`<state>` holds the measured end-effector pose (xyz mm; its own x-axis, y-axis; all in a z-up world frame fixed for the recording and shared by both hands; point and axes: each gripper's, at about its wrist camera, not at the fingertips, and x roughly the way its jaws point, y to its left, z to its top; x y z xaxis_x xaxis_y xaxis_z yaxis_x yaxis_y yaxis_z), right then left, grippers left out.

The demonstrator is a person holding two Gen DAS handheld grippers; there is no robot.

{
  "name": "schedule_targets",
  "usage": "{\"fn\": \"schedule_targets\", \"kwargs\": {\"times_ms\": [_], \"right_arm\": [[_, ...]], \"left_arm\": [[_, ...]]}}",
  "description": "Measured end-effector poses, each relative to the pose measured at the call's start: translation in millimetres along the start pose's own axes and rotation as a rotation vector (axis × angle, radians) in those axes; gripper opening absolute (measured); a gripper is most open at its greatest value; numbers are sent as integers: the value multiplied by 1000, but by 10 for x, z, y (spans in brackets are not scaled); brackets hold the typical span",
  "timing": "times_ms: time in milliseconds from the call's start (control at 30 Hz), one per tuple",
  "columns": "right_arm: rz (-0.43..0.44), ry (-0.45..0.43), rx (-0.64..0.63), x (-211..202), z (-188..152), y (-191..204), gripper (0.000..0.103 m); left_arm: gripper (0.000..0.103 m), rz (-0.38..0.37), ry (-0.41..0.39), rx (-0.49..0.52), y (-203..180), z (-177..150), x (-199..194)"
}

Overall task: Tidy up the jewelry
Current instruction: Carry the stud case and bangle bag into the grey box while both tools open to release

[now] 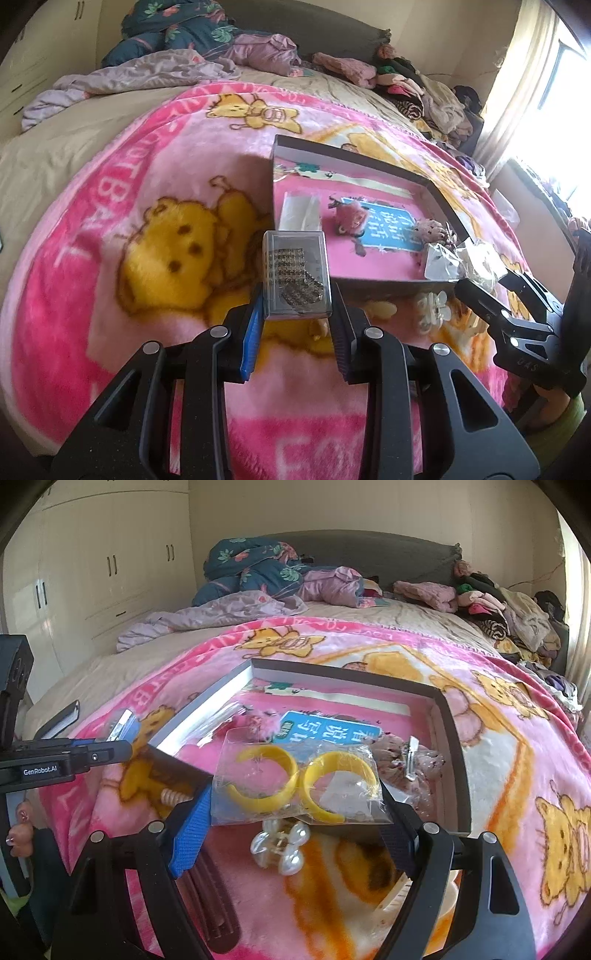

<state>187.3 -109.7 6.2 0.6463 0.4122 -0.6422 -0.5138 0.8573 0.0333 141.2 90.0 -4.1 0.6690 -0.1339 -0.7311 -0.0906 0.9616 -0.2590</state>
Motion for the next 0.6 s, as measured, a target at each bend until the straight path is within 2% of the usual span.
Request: {"fn": "schedule_targets", "kwargs": {"times_ms": [600], "right_arm": [[-86, -25, 54, 91, 162, -528, 79]], "left_arm": [[25, -47, 31, 72, -449, 331, 452]]}}
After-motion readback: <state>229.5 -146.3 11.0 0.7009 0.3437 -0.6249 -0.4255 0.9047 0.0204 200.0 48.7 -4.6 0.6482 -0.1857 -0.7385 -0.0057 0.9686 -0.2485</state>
